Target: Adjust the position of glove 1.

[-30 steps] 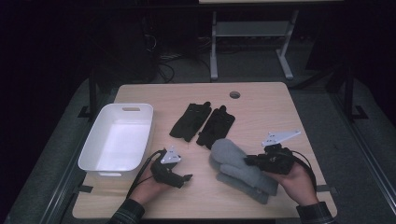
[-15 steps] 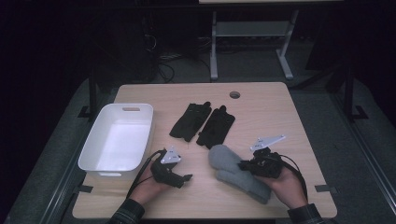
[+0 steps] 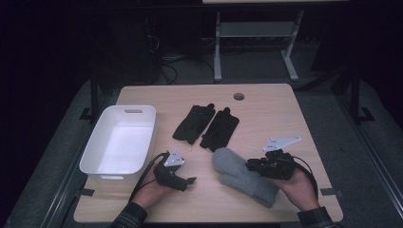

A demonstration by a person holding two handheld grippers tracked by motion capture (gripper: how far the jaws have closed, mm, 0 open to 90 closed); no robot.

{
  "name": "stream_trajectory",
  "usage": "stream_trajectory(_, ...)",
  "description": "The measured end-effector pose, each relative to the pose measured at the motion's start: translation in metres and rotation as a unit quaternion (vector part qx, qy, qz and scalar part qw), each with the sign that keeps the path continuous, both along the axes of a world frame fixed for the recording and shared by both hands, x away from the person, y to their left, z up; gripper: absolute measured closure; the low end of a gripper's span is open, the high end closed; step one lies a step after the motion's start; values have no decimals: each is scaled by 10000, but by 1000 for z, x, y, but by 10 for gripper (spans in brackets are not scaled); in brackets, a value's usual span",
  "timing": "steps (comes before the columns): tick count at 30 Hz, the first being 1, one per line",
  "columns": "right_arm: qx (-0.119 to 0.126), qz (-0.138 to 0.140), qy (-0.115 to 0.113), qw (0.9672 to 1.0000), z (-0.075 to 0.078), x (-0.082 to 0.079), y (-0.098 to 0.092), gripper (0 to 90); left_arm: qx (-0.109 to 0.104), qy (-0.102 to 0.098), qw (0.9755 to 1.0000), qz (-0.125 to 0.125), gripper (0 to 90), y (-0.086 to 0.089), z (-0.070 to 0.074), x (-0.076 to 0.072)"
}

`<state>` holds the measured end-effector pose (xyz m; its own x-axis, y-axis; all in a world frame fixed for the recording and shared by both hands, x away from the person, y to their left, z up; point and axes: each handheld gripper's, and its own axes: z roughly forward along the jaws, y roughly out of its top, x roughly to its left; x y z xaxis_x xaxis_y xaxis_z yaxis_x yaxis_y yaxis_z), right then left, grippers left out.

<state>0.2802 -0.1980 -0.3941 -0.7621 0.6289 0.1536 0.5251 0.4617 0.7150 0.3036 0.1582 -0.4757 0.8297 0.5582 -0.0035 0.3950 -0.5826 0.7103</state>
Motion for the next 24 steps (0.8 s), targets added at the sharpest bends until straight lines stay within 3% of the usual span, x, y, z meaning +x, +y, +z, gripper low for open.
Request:
stream_trajectory(3, -37, -31, -97, 9999, 2, -1, -12, 900, 80, 74, 9999, 122, 182, -1, 4, 0)
stream_trajectory(7, -136, -241, -125, 9995, -2, 3, -31, 900, -72, 363, 9991, 211, 444, 1, 13, 0)
stream_trajectory(10, -271, -286, -104, 9992, -9, 6, -44, 900, -220, 449, 9987, 127, 660, 0, 18, -1)
stream_trajectory(11, -290, -312, -59, 9991, -12, 6, -47, 900, -354, 522, 9980, 57, 718, -4, 23, -3)
stream_trajectory(14, -290, -281, -14, 9992, -21, 9, -59, 900, -350, 549, 9976, -229, 863, -15, 28, -7)
stream_trajectory(17, -343, -220, 73, 9991, -28, 11, -66, 900, -408, 563, 9966, -435, 892, -31, 29, -12)
stream_trajectory(21, -397, -114, 222, 9989, -39, 10, -68, 900, -315, 553, 9953, -730, 892, -53, 27, -16)
stream_trajectory(24, -456, 30, 366, 9983, -46, 11, -64, 900, -233, 568, 9950, -786, 889, -66, 23, -14)
